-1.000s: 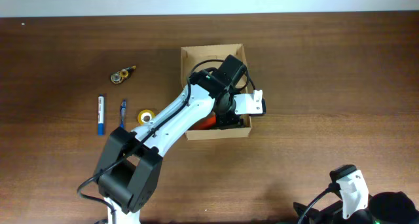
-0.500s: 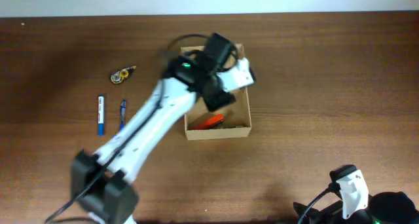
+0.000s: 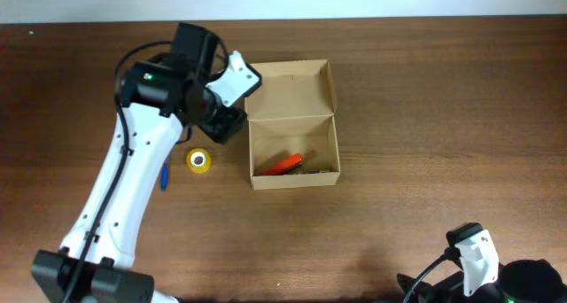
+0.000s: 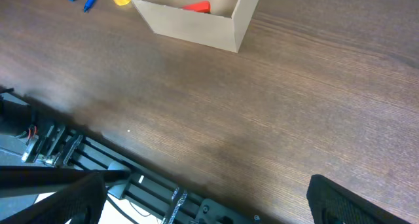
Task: Pack container
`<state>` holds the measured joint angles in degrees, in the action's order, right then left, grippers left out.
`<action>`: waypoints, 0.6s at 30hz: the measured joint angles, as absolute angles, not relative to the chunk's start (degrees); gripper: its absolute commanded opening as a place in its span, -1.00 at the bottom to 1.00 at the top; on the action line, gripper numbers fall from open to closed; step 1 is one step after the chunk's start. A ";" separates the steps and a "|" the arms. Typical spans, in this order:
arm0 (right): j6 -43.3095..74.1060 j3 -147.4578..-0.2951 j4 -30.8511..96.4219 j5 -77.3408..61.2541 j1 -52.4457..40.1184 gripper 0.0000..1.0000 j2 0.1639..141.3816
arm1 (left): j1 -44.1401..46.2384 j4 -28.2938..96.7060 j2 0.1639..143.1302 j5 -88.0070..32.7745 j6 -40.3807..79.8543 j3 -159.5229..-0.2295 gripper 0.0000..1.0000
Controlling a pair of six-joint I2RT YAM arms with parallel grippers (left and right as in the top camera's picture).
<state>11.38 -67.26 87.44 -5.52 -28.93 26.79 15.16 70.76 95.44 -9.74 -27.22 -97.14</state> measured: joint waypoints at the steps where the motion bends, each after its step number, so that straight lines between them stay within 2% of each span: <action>1: 11.33 -67.26 87.42 -5.50 -28.93 0.98 26.79 | 14.46 70.46 95.44 -10.33 -27.11 -95.68 0.01; 10: 11.35 -67.26 87.42 -5.52 -28.93 0.98 26.79 | 12.82 56.16 95.46 -13.39 -24.71 -79.31 0.03; 12: 11.35 -67.26 87.42 -5.52 -28.93 0.98 26.79 | 12.71 52.38 95.46 -13.63 -23.62 -76.97 0.15; 15: 11.33 -67.26 87.44 -5.52 -28.93 0.99 26.79 | 12.40 47.29 95.46 -13.82 -22.33 -74.91 0.18; 18: 11.35 -67.26 87.44 -5.50 -28.93 0.98 26.79 | 11.77 42.96 95.46 -14.02 -21.39 -73.01 0.31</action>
